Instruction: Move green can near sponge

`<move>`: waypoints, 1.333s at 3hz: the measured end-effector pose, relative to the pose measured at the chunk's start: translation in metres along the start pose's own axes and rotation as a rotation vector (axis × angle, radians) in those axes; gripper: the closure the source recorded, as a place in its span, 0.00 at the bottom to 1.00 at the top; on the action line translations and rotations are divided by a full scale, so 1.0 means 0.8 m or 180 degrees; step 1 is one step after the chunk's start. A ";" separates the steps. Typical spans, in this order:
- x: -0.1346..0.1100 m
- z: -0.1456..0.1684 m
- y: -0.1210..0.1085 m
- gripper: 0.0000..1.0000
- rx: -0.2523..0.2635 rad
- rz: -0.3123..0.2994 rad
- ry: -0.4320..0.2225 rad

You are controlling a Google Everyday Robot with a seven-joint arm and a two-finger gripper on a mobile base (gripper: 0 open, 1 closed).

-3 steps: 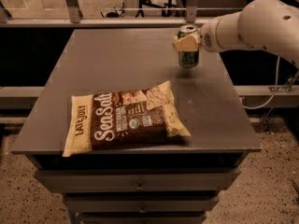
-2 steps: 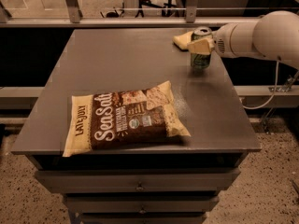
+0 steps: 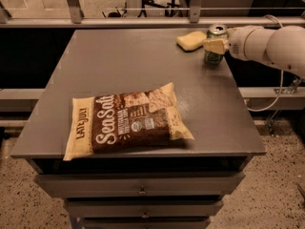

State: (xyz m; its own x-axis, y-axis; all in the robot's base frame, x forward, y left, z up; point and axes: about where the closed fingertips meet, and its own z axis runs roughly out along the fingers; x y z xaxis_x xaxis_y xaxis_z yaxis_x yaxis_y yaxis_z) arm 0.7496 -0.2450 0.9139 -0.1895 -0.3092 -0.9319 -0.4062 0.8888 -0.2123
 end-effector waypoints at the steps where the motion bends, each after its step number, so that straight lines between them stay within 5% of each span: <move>1: 0.004 0.026 -0.014 1.00 -0.0042 -0.0042 -0.0081; 2: -0.001 0.054 -0.036 0.68 -0.0153 -0.0082 -0.0169; 4: -0.007 0.044 -0.054 0.21 -0.0143 -0.0084 -0.0241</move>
Offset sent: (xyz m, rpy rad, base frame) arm 0.0659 -0.0164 -0.0068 0.0173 -0.0550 0.0816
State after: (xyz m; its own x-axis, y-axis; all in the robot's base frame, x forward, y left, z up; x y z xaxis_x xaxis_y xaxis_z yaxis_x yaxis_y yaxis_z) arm 0.7996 -0.2700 0.9183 -0.1108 -0.3043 -0.9461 -0.4503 0.8640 -0.2252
